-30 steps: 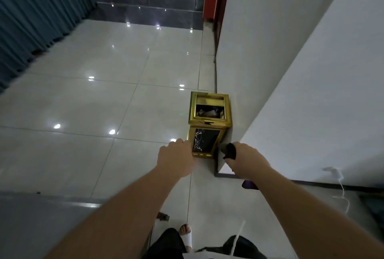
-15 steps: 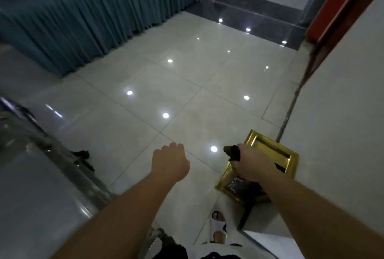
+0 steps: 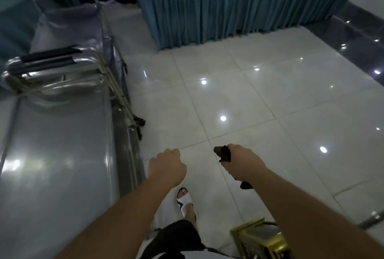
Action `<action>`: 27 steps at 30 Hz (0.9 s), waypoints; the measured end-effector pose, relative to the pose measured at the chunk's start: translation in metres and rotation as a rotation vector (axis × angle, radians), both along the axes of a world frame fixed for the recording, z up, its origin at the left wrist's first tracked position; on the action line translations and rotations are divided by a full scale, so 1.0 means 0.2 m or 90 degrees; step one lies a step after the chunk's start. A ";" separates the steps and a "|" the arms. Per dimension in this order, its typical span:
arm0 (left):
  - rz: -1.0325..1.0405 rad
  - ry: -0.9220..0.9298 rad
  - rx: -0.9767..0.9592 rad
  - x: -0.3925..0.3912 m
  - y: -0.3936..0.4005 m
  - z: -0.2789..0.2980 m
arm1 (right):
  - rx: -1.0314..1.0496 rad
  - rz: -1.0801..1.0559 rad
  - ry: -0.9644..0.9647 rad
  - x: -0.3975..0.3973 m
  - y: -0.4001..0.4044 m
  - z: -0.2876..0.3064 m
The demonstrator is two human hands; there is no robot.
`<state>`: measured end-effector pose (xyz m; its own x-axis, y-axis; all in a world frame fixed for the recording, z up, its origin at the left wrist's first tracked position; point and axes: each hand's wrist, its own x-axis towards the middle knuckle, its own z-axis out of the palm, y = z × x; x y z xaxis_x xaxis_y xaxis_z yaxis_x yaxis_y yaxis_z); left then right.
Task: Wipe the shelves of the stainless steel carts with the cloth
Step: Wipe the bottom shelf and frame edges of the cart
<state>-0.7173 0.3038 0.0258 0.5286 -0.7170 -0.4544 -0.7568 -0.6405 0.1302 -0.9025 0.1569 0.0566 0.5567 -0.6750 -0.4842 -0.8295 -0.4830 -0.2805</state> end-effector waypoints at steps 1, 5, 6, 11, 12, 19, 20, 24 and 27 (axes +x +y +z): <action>0.014 0.001 0.005 0.07 -0.04 -0.01 | 0.003 0.020 0.005 0.09 -0.05 -0.01; 0.055 0.015 -0.002 0.37 -0.24 -0.04 | 0.017 0.067 0.016 0.43 -0.26 -0.01; 0.060 0.017 -0.006 0.45 -0.29 -0.03 | 0.017 0.073 0.018 0.52 -0.32 0.01; 0.093 0.013 -0.015 0.79 -0.45 0.00 | 0.021 0.091 0.014 0.89 -0.55 0.02; 0.107 0.017 -0.016 0.84 -0.46 0.01 | 0.020 0.106 0.023 0.95 -0.59 0.02; 0.301 0.052 -0.065 1.13 -0.39 -0.06 | 0.036 0.267 0.048 1.52 -0.79 0.00; 0.340 0.054 -0.064 1.15 -0.37 -0.08 | 0.035 0.301 0.052 1.60 -0.81 -0.01; 0.489 0.057 -0.056 1.22 -0.30 -0.13 | 0.035 0.455 0.073 1.94 -0.85 -0.07; 0.632 0.049 -0.061 1.24 -0.27 -0.14 | 0.040 0.570 0.076 2.20 -0.87 -0.12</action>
